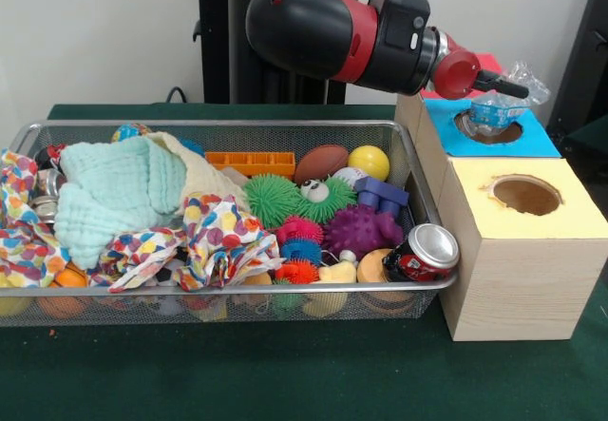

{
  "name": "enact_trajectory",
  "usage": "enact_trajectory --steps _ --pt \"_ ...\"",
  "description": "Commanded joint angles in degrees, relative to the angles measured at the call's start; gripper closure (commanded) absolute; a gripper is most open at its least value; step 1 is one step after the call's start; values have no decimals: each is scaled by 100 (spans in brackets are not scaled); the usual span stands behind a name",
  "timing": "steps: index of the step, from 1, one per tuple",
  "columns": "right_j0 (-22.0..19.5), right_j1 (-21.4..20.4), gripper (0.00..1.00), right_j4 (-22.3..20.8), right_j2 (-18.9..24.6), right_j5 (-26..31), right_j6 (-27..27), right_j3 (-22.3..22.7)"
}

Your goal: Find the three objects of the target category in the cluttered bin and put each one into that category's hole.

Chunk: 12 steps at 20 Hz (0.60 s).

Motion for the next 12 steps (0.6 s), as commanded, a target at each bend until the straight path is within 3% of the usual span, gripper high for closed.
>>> enact_trajectory --steps 1,12 --pt "-176 352 0 539 467 -447 -1069 -690" --pt "-145 481 0 657 491 -524 -1280 -751"
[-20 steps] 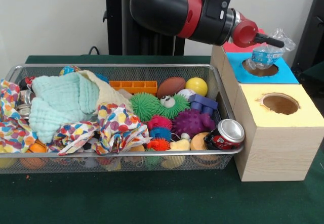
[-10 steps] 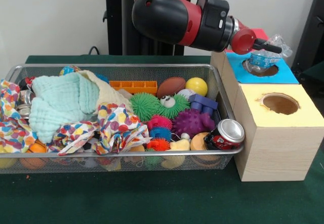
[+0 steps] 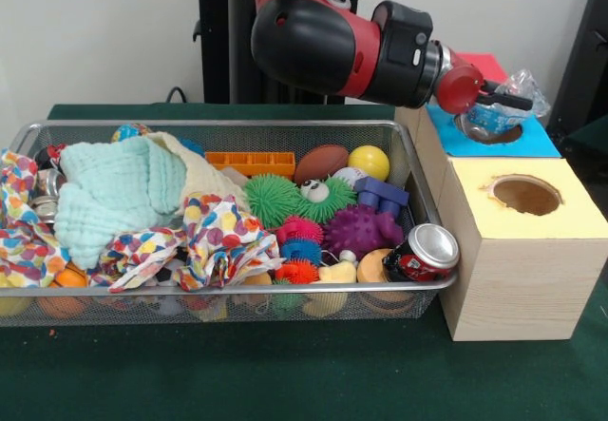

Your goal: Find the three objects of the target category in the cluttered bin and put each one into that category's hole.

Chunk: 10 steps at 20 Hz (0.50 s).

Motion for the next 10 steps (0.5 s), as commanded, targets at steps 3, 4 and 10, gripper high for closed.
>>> enact_trajectory --steps 3,4,10 --pt "-107 217 0 563 365 -510 -1277 -599" --pt "-105 206 0 559 364 -501 -1254 -596" --pt "-78 192 0 565 363 -512 -1255 -592"
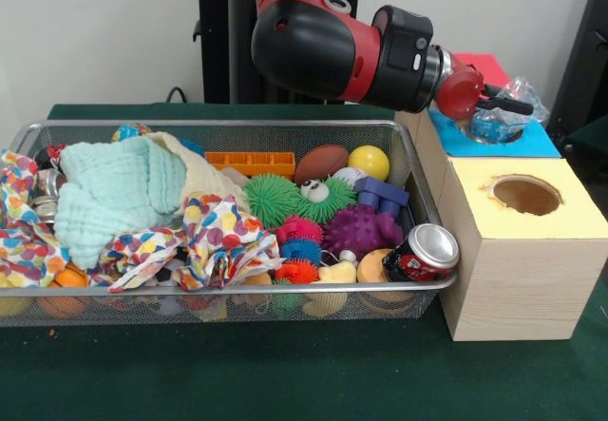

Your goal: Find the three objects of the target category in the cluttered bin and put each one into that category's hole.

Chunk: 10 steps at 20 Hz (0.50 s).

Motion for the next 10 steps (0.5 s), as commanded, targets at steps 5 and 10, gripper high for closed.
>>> enact_trajectory --steps 5,10 --pt "-159 89 0 316 297 -426 -1224 -459" --pt "-302 55 0 -17 208 -339 -1089 -421"
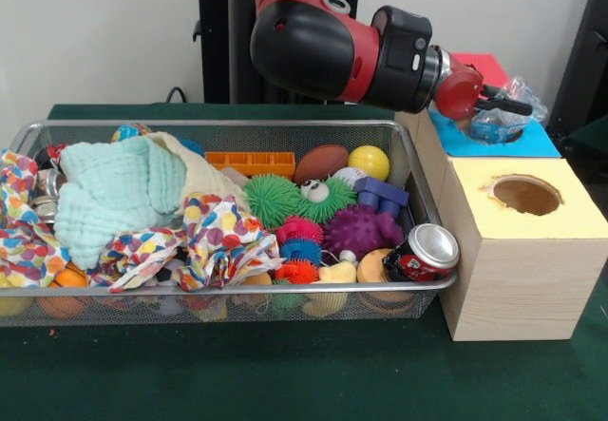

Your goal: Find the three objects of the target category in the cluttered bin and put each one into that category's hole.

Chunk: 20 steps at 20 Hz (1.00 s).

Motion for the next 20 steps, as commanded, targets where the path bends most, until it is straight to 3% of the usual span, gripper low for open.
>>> enact_trajectory --steps 1,15,20 --pt "-311 56 0 -93 194 -325 -1077 -427" --pt "-1099 289 0 -1721 61 -426 -562 -708" --pt "-1310 285 0 -2011 153 -490 -490 -701"
